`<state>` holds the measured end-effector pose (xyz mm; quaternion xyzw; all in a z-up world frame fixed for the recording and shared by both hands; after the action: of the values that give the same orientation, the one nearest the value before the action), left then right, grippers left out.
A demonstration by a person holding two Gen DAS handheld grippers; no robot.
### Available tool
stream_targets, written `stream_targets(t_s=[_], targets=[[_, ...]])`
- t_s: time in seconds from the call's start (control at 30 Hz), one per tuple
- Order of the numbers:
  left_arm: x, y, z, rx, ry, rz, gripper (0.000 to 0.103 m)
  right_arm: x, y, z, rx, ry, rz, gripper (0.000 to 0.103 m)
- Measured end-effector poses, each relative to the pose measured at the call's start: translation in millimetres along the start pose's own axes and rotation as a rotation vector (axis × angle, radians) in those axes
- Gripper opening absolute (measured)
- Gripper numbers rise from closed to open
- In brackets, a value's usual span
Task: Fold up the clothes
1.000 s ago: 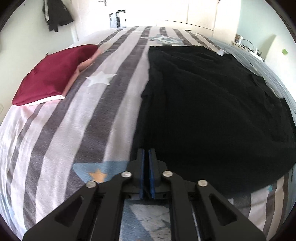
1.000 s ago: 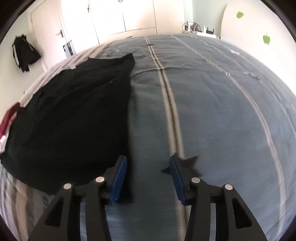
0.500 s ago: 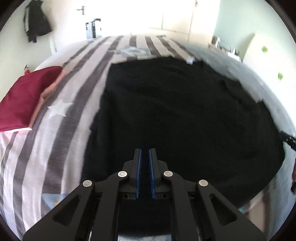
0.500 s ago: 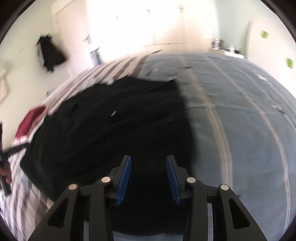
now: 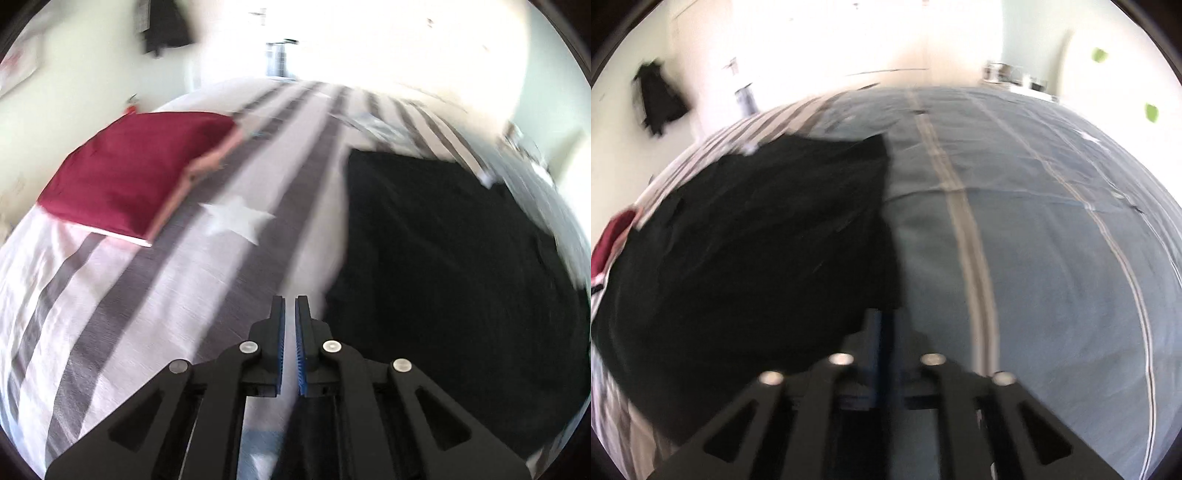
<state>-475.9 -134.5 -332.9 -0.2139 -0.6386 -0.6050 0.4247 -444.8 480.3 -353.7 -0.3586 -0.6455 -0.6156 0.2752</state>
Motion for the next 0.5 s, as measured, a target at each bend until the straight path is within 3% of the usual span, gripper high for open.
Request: stream_targets(t_s=[0.1, 0.2, 0.3, 0.4, 0.5], targets=[[15.4, -2.9, 20.9, -0.070, -0.038, 0.023, 0.004, 20.2, -15.7, 3.2, -0.014, -0.025, -0.001, 0.019], [19.0, -11.7, 61.6, -0.177, -0.138, 0.016, 0.005, 41.0, -14.6, -26.4, 0.046, 0.038, 0.051, 0.019], [10.4, -28.9, 99.7, -0.249, -0.229, -0.018, 0.006, 43.8, -31.0, -60.5, 0.098, 0.093, 0.040, 0.020], [-4.4, -47.6, 100.2, -0.229, -0.267, -0.044, 0.006, 35.9, -48.2, -74.9, 0.113, 0.122, 0.013, 0.020], [-6.9, -61.0, 78.3, -0.195, -0.211, -0.046, 0.005, 21.7, -65.5, -64.9, 0.106, 0.089, -0.021, 0.019]])
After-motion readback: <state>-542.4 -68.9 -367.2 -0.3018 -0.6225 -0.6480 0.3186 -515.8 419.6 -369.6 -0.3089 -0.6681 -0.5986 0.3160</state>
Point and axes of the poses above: each gripper's, at about its wrist camera, not at the fingertips, and y roughly against the way its jaws point, z to its right, x to its top, the point moved 4 cm from there along -y, roughly the way its jaws point, and after that the axes turned 14 degrees about z, right-handed, at the moved point
